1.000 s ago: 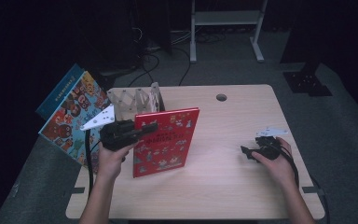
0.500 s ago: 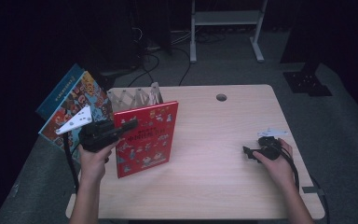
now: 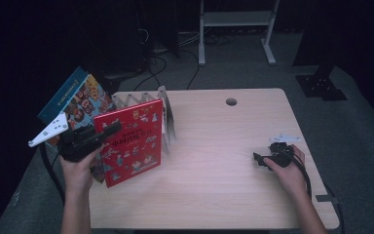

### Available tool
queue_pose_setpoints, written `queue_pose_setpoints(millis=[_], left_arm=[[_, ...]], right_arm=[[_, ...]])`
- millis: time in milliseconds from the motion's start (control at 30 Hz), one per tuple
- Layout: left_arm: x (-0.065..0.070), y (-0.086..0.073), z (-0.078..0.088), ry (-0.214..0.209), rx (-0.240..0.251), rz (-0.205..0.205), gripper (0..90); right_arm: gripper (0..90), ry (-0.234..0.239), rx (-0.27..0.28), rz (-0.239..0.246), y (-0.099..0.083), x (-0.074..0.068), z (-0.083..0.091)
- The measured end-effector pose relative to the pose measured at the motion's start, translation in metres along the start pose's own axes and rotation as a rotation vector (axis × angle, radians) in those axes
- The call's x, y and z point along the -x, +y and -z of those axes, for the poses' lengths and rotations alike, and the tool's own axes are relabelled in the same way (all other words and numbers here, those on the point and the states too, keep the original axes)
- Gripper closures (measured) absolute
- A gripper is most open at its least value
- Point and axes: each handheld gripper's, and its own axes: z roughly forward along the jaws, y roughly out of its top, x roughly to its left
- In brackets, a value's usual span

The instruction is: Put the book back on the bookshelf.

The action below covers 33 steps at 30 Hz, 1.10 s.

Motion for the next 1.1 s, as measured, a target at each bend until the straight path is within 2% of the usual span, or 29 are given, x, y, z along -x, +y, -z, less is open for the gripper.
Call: queue_pose_setpoints(millis=[267, 400, 500, 633, 800, 1100], left_arm=[[-0.007, -0.002, 0.011, 0.109, -0.001, -0.019, 80.1], [-0.007, -0.005, 0.009, 0.195, 0.001, -0.035, 80.1], [-0.007, -0.008, 0.005, 0.259, 0.005, -0.062, 80.1], [-0.011, -0.014, 0.001, 0.319, 0.015, -0.053, 80.1], [-0.015, -0.019, -0.004, 0.359, 0.002, -0.050, 80.1], [-0.024, -0.020, -0.017, 0.397, -0.005, -0.056, 80.1]], right_arm=[[12.9, -0.001, 0.000, -0.003, 0.000, 0.000, 0.000], [12.9, -0.001, 0.000, -0.002, 0.000, 0.000, 0.000], [12.9, -0.001, 0.001, -0.002, 0.000, 0.000, 0.000], [12.9, -0.002, 0.001, -0.003, 0.000, 0.000, 0.000], [12.9, -0.002, 0.000, -0.001, 0.000, 0.000, 0.000], [12.9, -0.002, 0.000, -0.001, 0.000, 0.000, 0.000]])
